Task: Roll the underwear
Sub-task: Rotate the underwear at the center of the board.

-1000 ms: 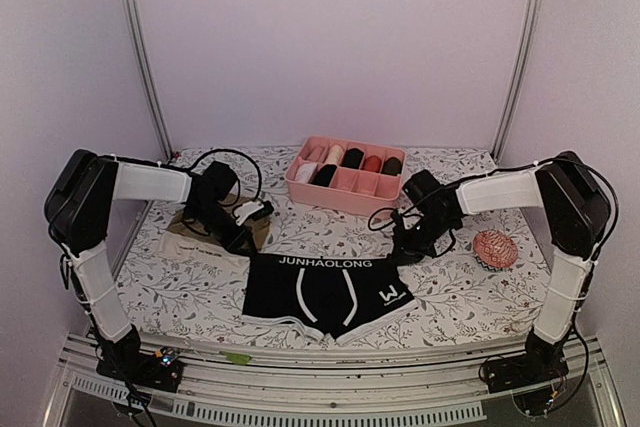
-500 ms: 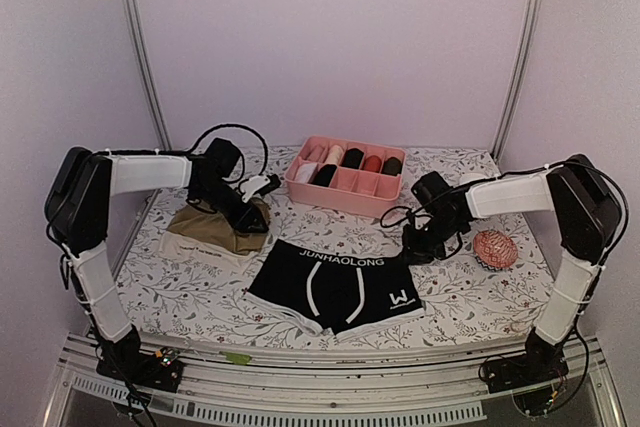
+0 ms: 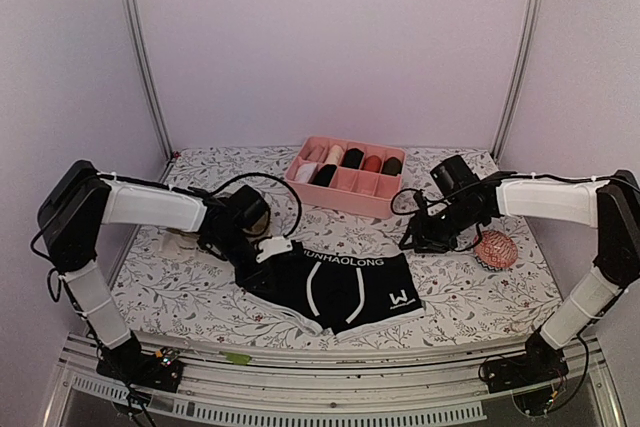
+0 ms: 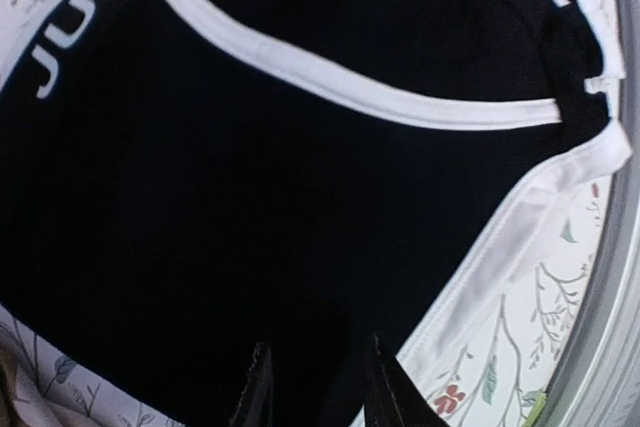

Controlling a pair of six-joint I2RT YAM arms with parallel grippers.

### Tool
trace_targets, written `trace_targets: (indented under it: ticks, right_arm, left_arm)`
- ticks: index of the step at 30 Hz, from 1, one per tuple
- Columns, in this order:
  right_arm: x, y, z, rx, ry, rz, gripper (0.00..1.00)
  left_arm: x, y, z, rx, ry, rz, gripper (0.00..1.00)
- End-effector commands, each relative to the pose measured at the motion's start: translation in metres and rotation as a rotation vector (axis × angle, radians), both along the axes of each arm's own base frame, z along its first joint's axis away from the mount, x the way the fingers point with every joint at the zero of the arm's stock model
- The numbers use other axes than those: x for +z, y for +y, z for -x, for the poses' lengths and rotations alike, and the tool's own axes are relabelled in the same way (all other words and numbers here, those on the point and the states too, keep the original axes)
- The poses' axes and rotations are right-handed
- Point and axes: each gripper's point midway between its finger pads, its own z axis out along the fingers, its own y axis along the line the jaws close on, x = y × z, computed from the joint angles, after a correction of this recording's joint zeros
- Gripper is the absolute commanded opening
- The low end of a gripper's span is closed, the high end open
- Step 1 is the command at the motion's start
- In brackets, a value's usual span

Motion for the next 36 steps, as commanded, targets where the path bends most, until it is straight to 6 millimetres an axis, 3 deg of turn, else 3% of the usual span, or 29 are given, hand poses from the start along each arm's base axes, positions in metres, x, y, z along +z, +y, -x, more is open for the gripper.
trace_targets:
  ticks: [1,4,7,11,13,15,19,24,28,32,36]
  right_arm:
    - [-0.004,0.018,0.027,0.155,0.033,-0.053,0.43]
    - [0.0,0.016,0.032,0.164,0.029,-0.06,0.42]
    - [0.005,0.015,0.035,0.17,0.017,-0.065,0.41]
    - [0.004,0.019,0.036,0.193,0.008,-0.09,0.37]
    - [0.0,0.026,0.035,0.213,0.01,-0.105,0.34]
    - [-0.004,0.036,0.036,0.248,0.014,-0.11,0.31]
    - [-0.016,0.059,0.038,0.34,0.011,-0.078,0.28]
    - [-0.035,0.09,0.04,0.445,0.016,-0.026,0.23]
    - [-0.064,0.095,0.053,0.494,0.078,0.036,0.2]
    - [-0.081,0.099,0.088,0.553,0.139,0.077,0.2]
    - [-0.076,0.131,0.14,0.662,0.211,0.038,0.2]
  left_arm:
    - [-0.025,0.008,-0.027,0.043,-0.069,-0.091,0.3]
    - [-0.035,0.02,-0.06,0.064,-0.155,-0.162,0.28]
    - [-0.039,0.031,-0.111,0.117,-0.226,-0.205,0.25]
    - [-0.042,0.021,-0.177,0.149,-0.302,-0.225,0.24]
    - [-0.019,0.004,-0.208,0.166,-0.348,-0.189,0.28]
    - [0.007,-0.004,-0.218,0.184,-0.357,-0.138,0.3]
    - [0.046,-0.003,-0.206,0.185,-0.366,-0.063,0.34]
    - [0.071,0.012,-0.172,0.22,-0.305,0.018,0.37]
    - [0.069,0.028,-0.153,0.277,-0.235,0.055,0.37]
    - [0.064,0.034,-0.137,0.291,-0.184,0.073,0.37]
    - [0.056,0.038,-0.123,0.276,-0.157,0.069,0.37]
